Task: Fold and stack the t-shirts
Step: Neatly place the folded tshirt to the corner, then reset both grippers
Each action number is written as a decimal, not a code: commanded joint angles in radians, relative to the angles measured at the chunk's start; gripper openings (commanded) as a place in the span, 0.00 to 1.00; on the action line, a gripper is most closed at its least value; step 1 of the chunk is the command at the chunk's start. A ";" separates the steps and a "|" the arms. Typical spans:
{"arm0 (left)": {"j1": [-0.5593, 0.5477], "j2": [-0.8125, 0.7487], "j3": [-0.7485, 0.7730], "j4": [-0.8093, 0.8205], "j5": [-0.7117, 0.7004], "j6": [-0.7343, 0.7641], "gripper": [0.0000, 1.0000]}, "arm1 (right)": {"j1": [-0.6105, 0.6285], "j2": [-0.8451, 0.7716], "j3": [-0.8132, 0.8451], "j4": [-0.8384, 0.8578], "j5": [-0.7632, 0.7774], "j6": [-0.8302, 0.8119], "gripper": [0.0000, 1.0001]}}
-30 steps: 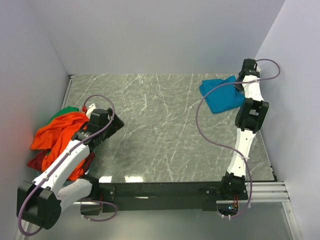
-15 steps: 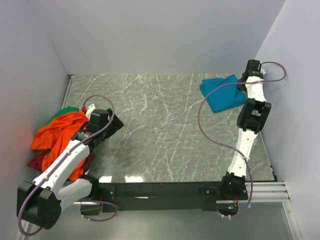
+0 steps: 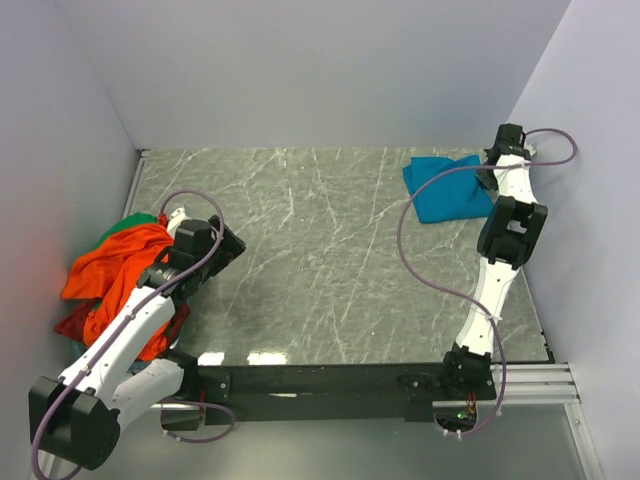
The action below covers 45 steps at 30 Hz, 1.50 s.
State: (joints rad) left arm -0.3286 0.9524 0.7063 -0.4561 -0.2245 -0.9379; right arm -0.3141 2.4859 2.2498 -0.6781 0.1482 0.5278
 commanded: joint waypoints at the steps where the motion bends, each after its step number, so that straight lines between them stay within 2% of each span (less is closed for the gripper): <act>1: 0.003 -0.047 0.007 -0.012 0.001 -0.006 0.99 | -0.011 -0.130 -0.007 -0.006 0.063 0.009 0.22; 2: 0.005 -0.053 0.009 -0.019 -0.001 -0.006 1.00 | -0.010 -0.157 -0.010 -0.009 0.071 0.006 0.25; 5: 0.003 -0.081 0.007 -0.038 -0.007 -0.009 0.99 | -0.005 -0.220 -0.042 -0.003 0.088 -0.012 0.55; 6: 0.003 -0.087 0.009 -0.044 -0.012 -0.009 0.99 | -0.002 -0.238 -0.055 -0.001 0.090 -0.020 0.69; 7: 0.003 -0.104 0.010 -0.049 -0.013 -0.006 0.99 | 0.004 -0.252 -0.070 -0.001 0.090 -0.028 0.76; 8: 0.005 -0.112 0.013 -0.055 -0.015 -0.006 0.99 | 0.009 -0.278 -0.076 -0.005 0.090 -0.047 0.79; 14: 0.003 -0.193 0.041 -0.131 -0.045 -0.018 0.99 | 0.110 -0.451 -0.200 -0.001 0.143 -0.161 0.84; 18: 0.003 -0.259 0.050 -0.194 -0.070 -0.041 1.00 | 0.220 -0.666 -0.465 0.084 0.205 -0.143 0.85; 19: 0.003 -0.282 0.050 -0.222 -0.075 -0.047 1.00 | 0.242 -0.715 -0.586 0.131 0.194 -0.131 0.86; 21: 0.003 -0.303 0.059 -0.256 -0.084 -0.065 0.99 | 0.292 -0.866 -0.709 0.173 0.171 -0.089 0.86; 24: 0.003 -0.340 0.059 -0.302 -0.081 -0.081 0.99 | 0.374 -1.069 -0.989 0.224 0.157 -0.034 0.87; 25: 0.003 -0.354 0.053 -0.309 -0.085 -0.087 0.99 | 0.391 -1.170 -1.048 0.251 0.137 -0.019 0.87; 31: 0.003 -0.380 0.041 -0.362 -0.104 -0.110 1.00 | 0.431 -1.511 -1.484 0.389 -0.001 0.038 0.88; 32: 0.003 -0.380 0.038 -0.365 -0.104 -0.110 1.00 | 0.431 -1.597 -1.524 0.400 -0.034 0.038 0.88; 38: 0.003 -0.389 -0.004 -0.355 -0.079 -0.121 1.00 | 0.431 -1.864 -1.739 0.350 -0.044 0.086 0.89; 42: 0.003 -0.406 -0.033 -0.336 -0.050 -0.133 1.00 | 0.431 -1.984 -1.837 0.365 -0.067 0.096 0.90; 45: 0.003 -0.409 -0.041 -0.346 -0.044 -0.144 1.00 | 0.429 -2.042 -1.849 0.353 -0.056 0.100 0.91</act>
State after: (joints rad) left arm -0.3286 0.5556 0.6704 -0.8146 -0.2863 -1.0634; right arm 0.1135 0.4927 0.4011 -0.3641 0.0887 0.6071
